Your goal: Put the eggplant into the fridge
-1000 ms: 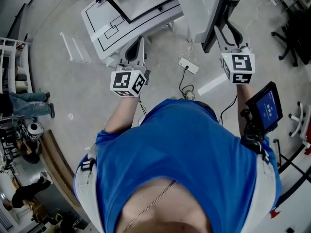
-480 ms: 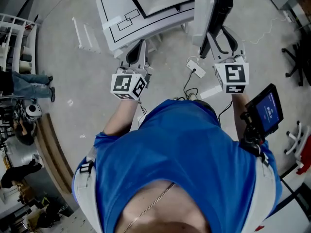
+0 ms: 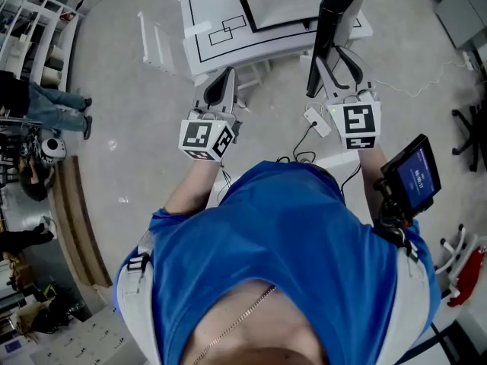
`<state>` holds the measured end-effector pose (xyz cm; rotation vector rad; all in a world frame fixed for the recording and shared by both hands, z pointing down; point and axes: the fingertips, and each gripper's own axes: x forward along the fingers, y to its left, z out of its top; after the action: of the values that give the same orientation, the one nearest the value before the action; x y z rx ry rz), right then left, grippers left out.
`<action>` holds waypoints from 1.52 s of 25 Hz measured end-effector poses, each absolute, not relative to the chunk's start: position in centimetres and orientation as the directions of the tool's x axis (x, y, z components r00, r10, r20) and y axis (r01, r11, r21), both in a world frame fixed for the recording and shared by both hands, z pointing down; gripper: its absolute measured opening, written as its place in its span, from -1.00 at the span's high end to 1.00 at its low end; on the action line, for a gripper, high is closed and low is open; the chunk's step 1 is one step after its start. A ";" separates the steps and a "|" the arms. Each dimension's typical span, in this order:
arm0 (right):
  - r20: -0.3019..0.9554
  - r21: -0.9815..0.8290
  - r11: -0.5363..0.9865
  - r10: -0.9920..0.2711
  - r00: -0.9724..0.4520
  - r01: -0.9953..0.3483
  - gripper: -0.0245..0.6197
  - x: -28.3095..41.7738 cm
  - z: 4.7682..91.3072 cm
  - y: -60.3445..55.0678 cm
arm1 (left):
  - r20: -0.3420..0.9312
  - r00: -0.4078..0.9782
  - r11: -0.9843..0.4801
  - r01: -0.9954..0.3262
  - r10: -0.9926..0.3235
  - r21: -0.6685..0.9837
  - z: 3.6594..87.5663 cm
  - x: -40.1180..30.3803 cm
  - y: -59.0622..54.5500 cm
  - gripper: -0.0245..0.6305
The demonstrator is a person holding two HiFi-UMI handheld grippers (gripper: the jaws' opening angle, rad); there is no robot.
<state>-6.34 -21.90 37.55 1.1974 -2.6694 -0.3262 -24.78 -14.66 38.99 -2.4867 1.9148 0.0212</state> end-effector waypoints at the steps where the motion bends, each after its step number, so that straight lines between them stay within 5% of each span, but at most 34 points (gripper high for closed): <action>1: 0.089 0.284 0.658 -0.742 -0.664 -0.697 0.43 -7.0 37.3 -21.9 | -0.016 0.245 -0.245 -0.970 -0.970 0.005 38.7 -25.1 -14.3 0.90; 38: 0.126 0.397 0.787 -0.556 -0.821 -0.472 0.43 -24.4 37.0 -34.0 | -0.037 -0.143 0.140 -0.988 -0.989 0.057 38.4 -34.7 -9.6 0.90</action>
<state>-24.40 -33.95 37.00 0.8015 -2.7420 -0.5174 -34.69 -9.65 38.43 -2.0626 2.3790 0.1061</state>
